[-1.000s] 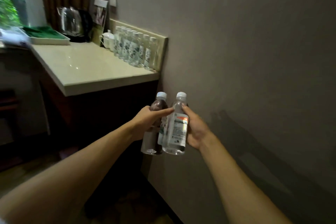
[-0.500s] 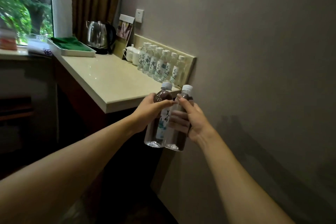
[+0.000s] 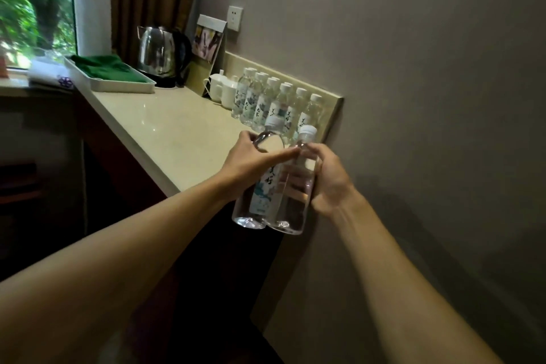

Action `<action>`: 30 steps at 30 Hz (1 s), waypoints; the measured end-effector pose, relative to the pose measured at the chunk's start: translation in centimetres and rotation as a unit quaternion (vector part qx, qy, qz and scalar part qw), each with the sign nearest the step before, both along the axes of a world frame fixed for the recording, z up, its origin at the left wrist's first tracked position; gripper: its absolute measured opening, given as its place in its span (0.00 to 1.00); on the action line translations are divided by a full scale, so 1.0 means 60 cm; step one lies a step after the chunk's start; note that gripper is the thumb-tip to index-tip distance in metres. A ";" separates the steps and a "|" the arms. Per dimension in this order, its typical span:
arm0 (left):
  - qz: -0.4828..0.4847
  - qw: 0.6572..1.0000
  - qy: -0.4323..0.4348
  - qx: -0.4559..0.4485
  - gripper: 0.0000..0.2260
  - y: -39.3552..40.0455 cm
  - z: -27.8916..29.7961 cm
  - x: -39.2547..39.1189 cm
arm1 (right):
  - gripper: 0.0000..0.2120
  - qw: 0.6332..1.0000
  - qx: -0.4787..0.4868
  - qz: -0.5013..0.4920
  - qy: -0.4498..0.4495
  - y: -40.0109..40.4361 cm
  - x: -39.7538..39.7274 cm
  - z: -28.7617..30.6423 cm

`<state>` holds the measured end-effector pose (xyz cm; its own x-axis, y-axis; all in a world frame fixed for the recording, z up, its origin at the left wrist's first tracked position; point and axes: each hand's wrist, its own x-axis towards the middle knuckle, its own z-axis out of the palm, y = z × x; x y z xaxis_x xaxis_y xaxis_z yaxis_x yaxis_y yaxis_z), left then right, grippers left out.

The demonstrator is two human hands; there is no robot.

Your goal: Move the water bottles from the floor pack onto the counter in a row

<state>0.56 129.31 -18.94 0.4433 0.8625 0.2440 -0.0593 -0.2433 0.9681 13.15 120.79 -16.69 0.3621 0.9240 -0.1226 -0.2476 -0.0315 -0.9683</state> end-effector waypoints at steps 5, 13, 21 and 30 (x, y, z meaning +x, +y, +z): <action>-0.030 0.999 -0.032 0.011 0.33 0.102 0.026 0.049 | 0.11 0.998 0.031 -0.009 -0.047 0.090 0.043 0.020; -0.062 0.995 -0.026 0.074 0.19 0.238 0.039 0.128 | 0.24 0.979 0.072 -0.152 -0.115 0.239 0.122 0.019; -0.128 0.988 -0.025 0.084 0.15 0.353 0.030 0.179 | 0.29 0.947 0.107 -0.264 -0.150 0.343 0.144 0.007; -0.273 0.954 -0.028 0.117 0.17 0.503 0.016 0.203 | 0.33 0.848 0.092 -0.429 -0.298 0.452 0.124 -0.007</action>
<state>12.73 159.51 -17.95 0.7921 0.4255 0.4376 -0.2890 -0.3699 0.8830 20.57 147.90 -17.11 0.8581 0.2723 0.4353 0.4312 0.0780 -0.8989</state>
